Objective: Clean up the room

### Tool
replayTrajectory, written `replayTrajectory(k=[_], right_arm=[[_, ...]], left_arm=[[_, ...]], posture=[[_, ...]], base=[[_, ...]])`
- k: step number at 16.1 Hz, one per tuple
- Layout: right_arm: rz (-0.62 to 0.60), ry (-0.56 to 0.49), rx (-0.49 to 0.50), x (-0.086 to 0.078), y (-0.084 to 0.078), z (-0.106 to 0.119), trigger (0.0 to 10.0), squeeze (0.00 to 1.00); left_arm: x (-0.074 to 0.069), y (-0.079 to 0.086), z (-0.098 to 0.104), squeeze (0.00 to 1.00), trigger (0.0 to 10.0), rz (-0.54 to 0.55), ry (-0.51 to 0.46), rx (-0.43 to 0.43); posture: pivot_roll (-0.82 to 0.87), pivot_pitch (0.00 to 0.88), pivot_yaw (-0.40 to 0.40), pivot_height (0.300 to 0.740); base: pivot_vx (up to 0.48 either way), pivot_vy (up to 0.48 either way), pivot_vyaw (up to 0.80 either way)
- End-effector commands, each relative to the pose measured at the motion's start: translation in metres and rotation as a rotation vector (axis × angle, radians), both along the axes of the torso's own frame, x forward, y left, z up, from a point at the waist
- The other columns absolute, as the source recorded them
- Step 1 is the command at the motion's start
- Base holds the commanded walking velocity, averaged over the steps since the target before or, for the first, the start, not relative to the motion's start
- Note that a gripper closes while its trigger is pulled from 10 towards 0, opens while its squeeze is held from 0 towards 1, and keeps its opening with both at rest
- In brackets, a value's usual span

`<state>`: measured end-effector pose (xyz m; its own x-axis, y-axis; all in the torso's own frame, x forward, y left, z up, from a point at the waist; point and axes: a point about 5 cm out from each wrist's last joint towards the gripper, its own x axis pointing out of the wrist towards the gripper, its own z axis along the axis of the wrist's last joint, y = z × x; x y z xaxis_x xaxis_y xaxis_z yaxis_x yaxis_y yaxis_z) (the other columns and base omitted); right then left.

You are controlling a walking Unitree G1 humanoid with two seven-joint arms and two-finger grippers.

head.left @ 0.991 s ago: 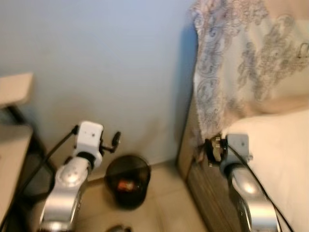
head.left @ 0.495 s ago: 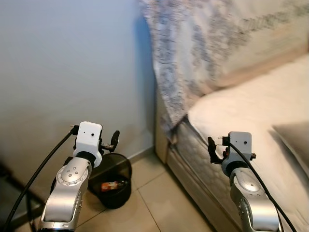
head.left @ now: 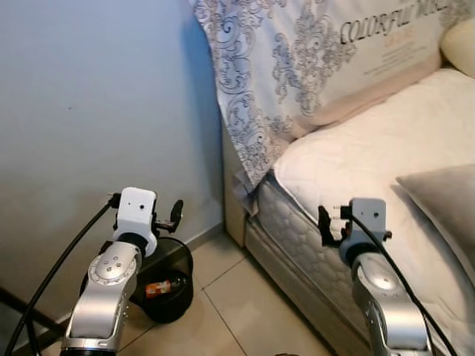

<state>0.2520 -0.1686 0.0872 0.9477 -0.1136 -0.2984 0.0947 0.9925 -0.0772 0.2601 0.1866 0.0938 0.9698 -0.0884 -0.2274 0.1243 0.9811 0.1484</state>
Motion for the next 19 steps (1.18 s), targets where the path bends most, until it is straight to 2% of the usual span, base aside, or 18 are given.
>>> replayTrajectory(k=[1,4,7,8,9,12,14,16,19], right_arm=[[0.007,-0.014,-0.011,0.0033,0.0005,0.0030,10.0,1.00],[0.014,-0.016,-0.012,0.0049,0.0016,0.0036,10.0,1.00],[0.007,-0.023,-0.018,0.0063,-0.0014,0.0053,10.0,1.00],[0.005,-0.027,-0.020,0.0069,-0.0022,0.0061,10.0,1.00],[0.004,-0.032,-0.022,0.0075,-0.0026,0.0073,10.0,1.00],[0.007,-0.039,-0.023,0.0087,-0.0010,0.0087,10.0,1.00],[0.006,-0.042,-0.022,0.0085,-0.0006,0.0090,10.0,1.00],[0.003,-0.042,-0.021,0.0078,-0.0011,0.0081,10.0,1.00],[-0.003,-0.043,-0.019,0.0073,-0.0010,0.0074,10.0,1.00]], left_arm=[[0.0032,0.0015,0.0048,0.00,10.0,0.012,-0.025,0.018],[0.0049,0.0008,0.0053,0.00,10.0,0.018,-0.033,0.014],[0.0068,0.0014,0.0026,0.00,10.0,0.046,0.001,-0.052],[0.0074,0.0018,0.0031,0.00,10.0,0.048,-0.005,-0.041],[0.0085,0.0021,0.0072,0.00,10.0,0.031,-0.047,0.027],[0.0091,0.0013,0.0067,0.00,10.0,0.032,-0.038,0.020],[0.0102,0.0015,0.0046,0.00,10.0,0.044,-0.010,-0.021],[0.0112,0.0024,0.0054,0.00,10.0,0.041,-0.021,-0.005],[0.0122,0.0006,0.0073,0.00,10.0,0.016,-0.040,0.040]], posture=[[-0.04,0.000,-0.001,0.740],[-0.04,0.000,-0.003,0.740],[-0.05,0.000,-0.007,0.740],[-0.04,0.000,-0.010,0.740],[-0.04,0.000,-0.011,0.740],[-0.04,0.000,-0.009,0.740],[-0.05,0.000,-0.004,0.740],[-0.05,0.000,0.000,0.740],[-0.05,0.000,0.003,0.740]], base=[[0.000,-0.480,-0.62],[0.000,-0.480,-0.62],[0.000,0.279,-0.61],[0.000,0.480,-0.61],[0.000,0.000,-0.61],[0.000,-0.320,-0.62],[0.000,0.240,-0.61],[0.000,0.480,-0.61],[0.000,-0.262,-0.61]])
